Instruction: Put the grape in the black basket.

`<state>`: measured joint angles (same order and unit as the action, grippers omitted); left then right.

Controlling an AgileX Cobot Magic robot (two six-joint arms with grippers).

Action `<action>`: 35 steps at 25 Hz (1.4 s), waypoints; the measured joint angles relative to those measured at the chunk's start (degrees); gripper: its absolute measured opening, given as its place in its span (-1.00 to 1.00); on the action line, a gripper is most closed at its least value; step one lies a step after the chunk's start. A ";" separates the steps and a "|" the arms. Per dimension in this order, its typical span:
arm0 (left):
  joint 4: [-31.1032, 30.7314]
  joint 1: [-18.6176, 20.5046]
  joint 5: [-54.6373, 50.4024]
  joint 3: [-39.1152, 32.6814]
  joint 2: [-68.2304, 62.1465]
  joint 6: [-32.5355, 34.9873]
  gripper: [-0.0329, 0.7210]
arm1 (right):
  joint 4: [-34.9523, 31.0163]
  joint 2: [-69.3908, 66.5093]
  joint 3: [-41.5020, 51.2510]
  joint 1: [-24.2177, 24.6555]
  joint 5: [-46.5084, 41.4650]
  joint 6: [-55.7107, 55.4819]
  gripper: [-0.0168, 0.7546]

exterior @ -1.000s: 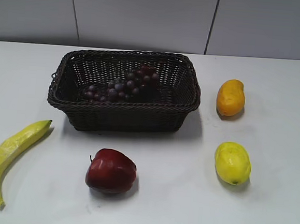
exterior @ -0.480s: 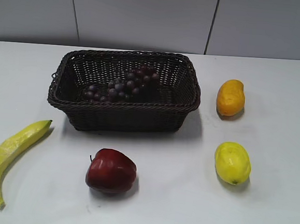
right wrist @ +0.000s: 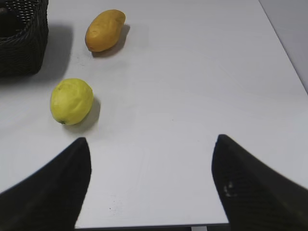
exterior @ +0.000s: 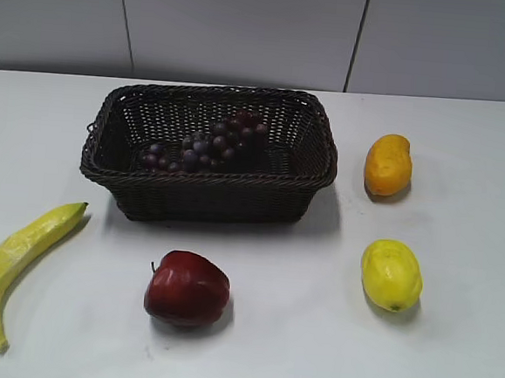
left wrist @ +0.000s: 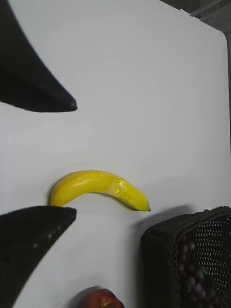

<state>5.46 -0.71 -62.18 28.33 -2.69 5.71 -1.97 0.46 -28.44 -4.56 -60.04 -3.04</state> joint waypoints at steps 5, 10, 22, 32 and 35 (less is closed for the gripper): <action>0.01 1.64 0.15 0.00 2.72 0.00 0.64 | 0.00 0.00 0.00 0.00 0.00 0.00 0.58; 0.01 3.30 0.22 0.00 2.96 0.00 0.64 | -0.05 0.00 0.00 0.00 0.00 0.00 0.58; 0.01 3.36 0.22 0.00 2.96 0.00 0.64 | -0.05 0.00 0.00 0.00 0.00 0.00 0.58; 0.01 3.36 0.22 0.00 2.96 0.00 0.64 | -0.05 0.00 0.00 0.00 0.00 0.00 0.58; 0.01 3.36 0.22 0.00 2.96 0.00 0.64 | -0.05 0.00 0.00 0.00 0.00 0.00 0.58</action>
<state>5.47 2.65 -61.96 28.33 0.28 5.71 -2.02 0.46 -28.44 -4.56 -60.04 -3.04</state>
